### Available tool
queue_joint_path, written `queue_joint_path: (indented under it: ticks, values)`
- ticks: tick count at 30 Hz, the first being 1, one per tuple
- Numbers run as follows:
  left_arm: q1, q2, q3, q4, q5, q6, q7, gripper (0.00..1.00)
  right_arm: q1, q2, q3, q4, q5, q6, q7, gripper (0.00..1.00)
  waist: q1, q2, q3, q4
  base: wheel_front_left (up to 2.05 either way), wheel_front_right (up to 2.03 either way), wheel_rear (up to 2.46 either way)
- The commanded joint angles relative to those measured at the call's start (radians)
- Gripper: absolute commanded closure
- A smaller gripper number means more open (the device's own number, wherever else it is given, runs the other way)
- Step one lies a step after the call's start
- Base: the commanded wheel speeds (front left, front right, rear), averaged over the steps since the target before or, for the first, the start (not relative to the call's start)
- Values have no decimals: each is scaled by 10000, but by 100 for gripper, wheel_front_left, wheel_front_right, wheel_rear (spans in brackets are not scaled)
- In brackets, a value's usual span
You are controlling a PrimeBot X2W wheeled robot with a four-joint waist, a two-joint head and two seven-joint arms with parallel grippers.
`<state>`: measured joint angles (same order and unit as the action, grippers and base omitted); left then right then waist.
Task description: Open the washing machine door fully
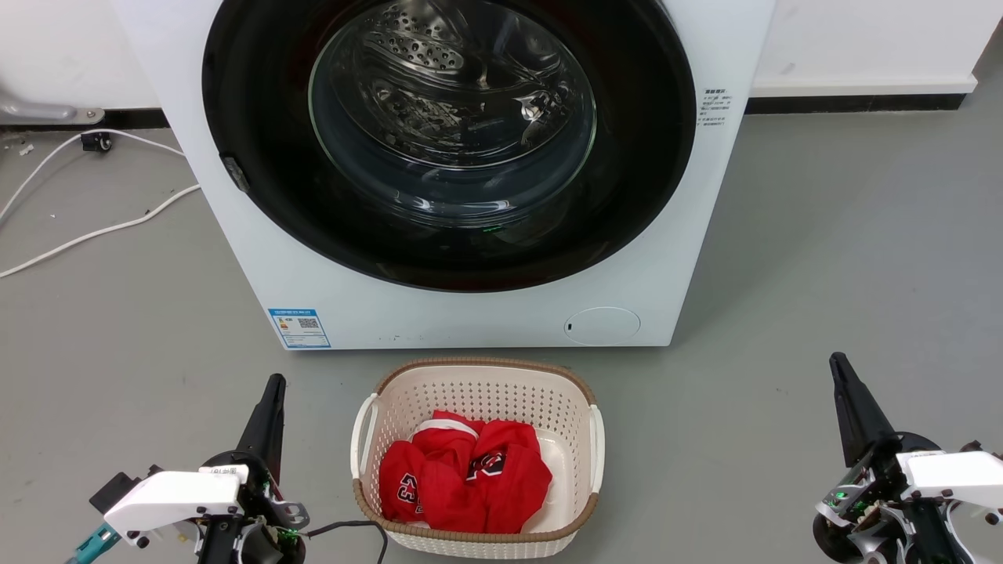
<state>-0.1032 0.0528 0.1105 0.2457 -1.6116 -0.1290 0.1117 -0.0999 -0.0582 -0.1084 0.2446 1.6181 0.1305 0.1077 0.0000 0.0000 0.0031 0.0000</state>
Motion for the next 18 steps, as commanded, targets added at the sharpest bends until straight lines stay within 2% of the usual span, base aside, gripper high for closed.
queue_joint_path:
  ticks: [1,18]
  values:
    - [-97,-9,38,9,50,-33,16,100,-149,38,-18,13,-61,4,42,100,0,0,0,0,0,0,0]
    - [-97,-13,43,9,57,-33,24,100,-151,48,-34,13,-85,4,43,100,0,0,0,0,0,0,0]
